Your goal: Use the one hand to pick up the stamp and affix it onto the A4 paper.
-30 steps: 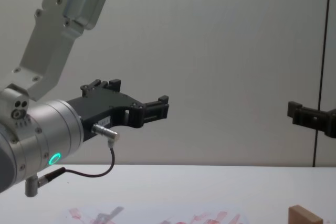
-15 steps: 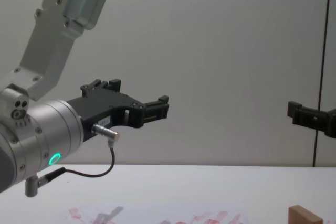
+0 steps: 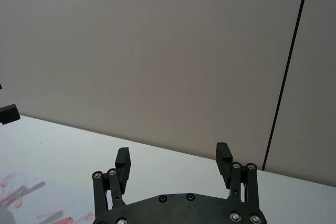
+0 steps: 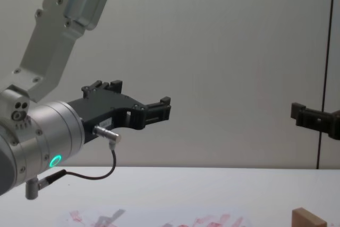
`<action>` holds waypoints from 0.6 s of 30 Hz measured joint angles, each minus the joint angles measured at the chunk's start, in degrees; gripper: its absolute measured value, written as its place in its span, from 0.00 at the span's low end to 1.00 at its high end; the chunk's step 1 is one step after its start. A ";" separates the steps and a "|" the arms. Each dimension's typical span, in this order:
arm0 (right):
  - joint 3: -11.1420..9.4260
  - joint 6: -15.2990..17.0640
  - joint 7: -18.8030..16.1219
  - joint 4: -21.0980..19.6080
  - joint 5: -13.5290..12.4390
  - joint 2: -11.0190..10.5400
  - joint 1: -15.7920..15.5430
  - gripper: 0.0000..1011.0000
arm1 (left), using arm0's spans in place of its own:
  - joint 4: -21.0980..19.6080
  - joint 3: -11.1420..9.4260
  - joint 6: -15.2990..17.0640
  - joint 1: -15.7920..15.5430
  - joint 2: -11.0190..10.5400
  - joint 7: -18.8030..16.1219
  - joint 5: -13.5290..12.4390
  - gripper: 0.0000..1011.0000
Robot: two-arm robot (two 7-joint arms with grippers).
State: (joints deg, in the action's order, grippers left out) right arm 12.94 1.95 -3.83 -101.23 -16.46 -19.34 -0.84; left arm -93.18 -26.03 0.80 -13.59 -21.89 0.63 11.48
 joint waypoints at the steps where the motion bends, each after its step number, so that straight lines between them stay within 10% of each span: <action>1: 0.00 0.00 0.00 0.00 0.00 0.00 0.00 0.99 | 0.00 0.00 0.00 0.00 0.00 0.00 0.00 0.99; 18: -0.46 0.89 -0.38 -0.51 -0.39 -0.80 -0.57 0.99 | 0.00 0.00 0.00 0.00 0.00 0.00 0.00 0.99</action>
State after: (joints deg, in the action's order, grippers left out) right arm 12.49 2.84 -4.21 -101.74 -16.85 -20.14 -1.41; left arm -93.18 -26.02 0.80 -13.59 -21.89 0.63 11.48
